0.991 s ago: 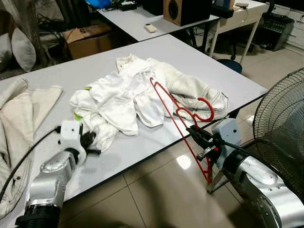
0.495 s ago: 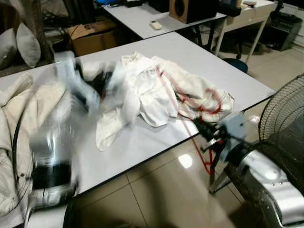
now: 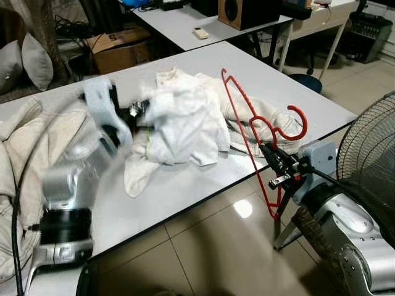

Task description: Hang hanger

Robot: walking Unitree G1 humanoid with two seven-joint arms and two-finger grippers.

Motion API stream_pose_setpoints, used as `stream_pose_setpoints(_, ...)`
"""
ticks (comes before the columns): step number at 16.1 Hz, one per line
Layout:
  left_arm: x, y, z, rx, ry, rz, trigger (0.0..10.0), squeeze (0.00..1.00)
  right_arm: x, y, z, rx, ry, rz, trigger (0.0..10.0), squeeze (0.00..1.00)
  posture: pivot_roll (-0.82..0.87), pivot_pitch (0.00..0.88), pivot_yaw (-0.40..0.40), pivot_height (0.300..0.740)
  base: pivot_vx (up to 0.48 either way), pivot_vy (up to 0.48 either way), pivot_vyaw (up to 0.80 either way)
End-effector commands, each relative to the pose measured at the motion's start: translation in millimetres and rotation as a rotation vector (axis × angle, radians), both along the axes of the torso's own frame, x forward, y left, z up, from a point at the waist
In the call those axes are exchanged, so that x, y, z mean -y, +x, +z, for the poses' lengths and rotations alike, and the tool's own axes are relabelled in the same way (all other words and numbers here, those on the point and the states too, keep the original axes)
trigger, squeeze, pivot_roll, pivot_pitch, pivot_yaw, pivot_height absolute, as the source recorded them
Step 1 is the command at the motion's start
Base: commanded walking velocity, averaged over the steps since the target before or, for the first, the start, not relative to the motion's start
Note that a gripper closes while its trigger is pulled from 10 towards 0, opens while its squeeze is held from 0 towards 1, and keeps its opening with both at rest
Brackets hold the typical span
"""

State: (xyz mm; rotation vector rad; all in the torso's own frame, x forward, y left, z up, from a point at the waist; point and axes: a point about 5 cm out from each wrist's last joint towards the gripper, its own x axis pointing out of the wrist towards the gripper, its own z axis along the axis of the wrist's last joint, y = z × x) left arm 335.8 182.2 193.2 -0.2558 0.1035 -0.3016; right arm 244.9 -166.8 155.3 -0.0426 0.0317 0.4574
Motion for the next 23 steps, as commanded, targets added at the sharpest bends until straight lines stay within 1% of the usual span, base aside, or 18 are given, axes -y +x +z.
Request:
stream_pose_setpoints(1,1.6,0.1,6.0,0.014,0.022,0.0,0.0,0.0,-2.6,-3.1,6.6,0.024,0.011,0.024,10.0,0.0,-0.16,0.0,0.098,0.74,0.0,0.0,0.0)
stream_pose_setpoints(3,2.8,-0.8,0.9,-0.011,0.02,0.025,0.0,0.0,1.0,-4.6,6.5,0.018,0.014,0.033,10.0,0.0,-0.15,0.0,0.094,0.74,0.0,0.0,0.0)
stream_pose_setpoints(4,-1.4,0.7,-2.8,-0.042,0.022,0.097,0.0,0.0,3.6,-5.1,5.5,0.014,0.01,0.029,10.0,0.0,-0.15,0.0,0.094,0.74,0.0,0.0,0.0)
stream_pose_setpoints(5,-10.4,3.3,-5.8,-0.074,-0.054,0.179,10.0,0.0,4.3,-4.6,5.4,0.013,0.011,0.027,10.0,0.0,-0.15,0.0,0.093,0.74,0.0,0.0,0.0)
stream_pose_setpoints(6,-31.2,5.9,-6.3,-0.086,-0.209,0.376,10.0,1.0,4.3,-4.3,6.0,0.013,0.016,0.025,10.0,0.0,-0.15,0.0,0.094,0.74,0.0,0.0,0.0)
stream_pose_setpoints(8,-52.7,1.7,-12.2,-0.11,-0.299,0.525,10.0,1.0,4.1,-5.6,6.3,0.013,0.023,0.024,10.0,0.0,-0.15,0.0,0.095,0.74,0.0,0.0,0.0)
stream_pose_setpoints(10,-57.1,-4.2,-16.4,-0.135,-0.242,0.504,10.0,1.0,4.8,-8.7,4.0,0.0,0.028,0.023,10.0,0.0,-0.15,0.0,0.093,0.74,0.0,0.0,0.0)
stream_pose_setpoints(11,-52.2,-8.4,-16.6,-0.14,-0.154,0.428,10.0,1.0,4.6,-10.7,2.0,-0.01,0.017,0.032,10.0,0.0,-0.15,0.0,0.094,0.74,0.0,0.0,0.0)
stream_pose_setpoints(12,-49.8,-10.2,-16.4,-0.13,-0.106,0.384,10.0,1.0,4.7,-11.2,1.5,-0.013,0.016,0.033,10.0,0.0,-0.15,0.0,0.094,0.74,0.0,0.0,0.0)
stream_pose_setpoints(13,-50.8,-14.3,-13.1,-0.074,0.052,0.348,10.0,1.0,5.8,-12.9,0.7,-0.018,0.007,0.032,10.0,0.0,-0.16,0.0,0.1,0.74,0.0,0.0,0.0)
stream_pose_setpoints(14,-51.7,-15.7,-11.3,-0.044,0.123,0.336,10.0,1.0,6.3,-13.8,0.3,-0.021,0.002,0.031,10.0,0.0,-0.16,0.0,0.1,0.74,0.0,0.0,0.0)
stream_pose_setpoints(15,-49.3,-18.2,0.1,0.087,0.287,0.282,10.0,1.0,7.1,-16.6,-0.5,-0.026,-0.002,0.032,10.0,0.0,-0.16,0.0,0.107,0.74,0.0,0.0,0.0)
stream_pose_setpoints(16,-37.1,-22.3,2.3,0.157,0.441,0.133,10.0,1.0,7.2,-19.3,-0.7,-0.03,-0.001,0.032,10.0,0.0,-0.17,0.0,0.113,0.74,0.0,0.0,0.0)
stream_pose_setpoints(17,-25.2,-28.0,-7.8,0.146,0.563,-0.034,10.0,0.6,7.3,-21.5,-0.4,-0.032,0.0,0.033,10.0,0.0,-0.17,0.0,0.114,0.74,0.0,0.0,0.0)
stream_pose_setpoints(18,-18.5,-34.2,-19.8,0.108,0.618,-0.15,10.0,0.0,7.7,-24.4,-0.2,-0.035,0.001,0.032,10.0,0.0,-0.19,0.0,0.122,0.74,0.0,0.0,0.0)
stream_pose_setpoints(20,-19.4,-35.5,-33.2,0.046,0.654,-0.165,10.0,0.0,8.5,-28.0,-0.3,-0.041,-0.002,0.033,10.0,0.0,-0.2,0.0,0.125,0.74,0.0,0.0,0.0)
stream_pose_setpoints(22,-25.3,-27.4,-42.5,0.033,0.71,-0.079,10.0,0.0,8.2,-30.3,0.3,-0.043,-0.004,0.035,10.0,0.0,-0.21,0.0,0.128,0.74,0.0,0.0,0.0)
stream_pose_setpoints(23,-30.7,-24.7,-52.4,0.004,0.783,-0.057,10.0,0.0,5.6,-31.7,-0.1,-0.048,-0.015,0.048,10.0,0.0,-0.22,0.0,0.134,0.74,0.0,0.0,0.0)
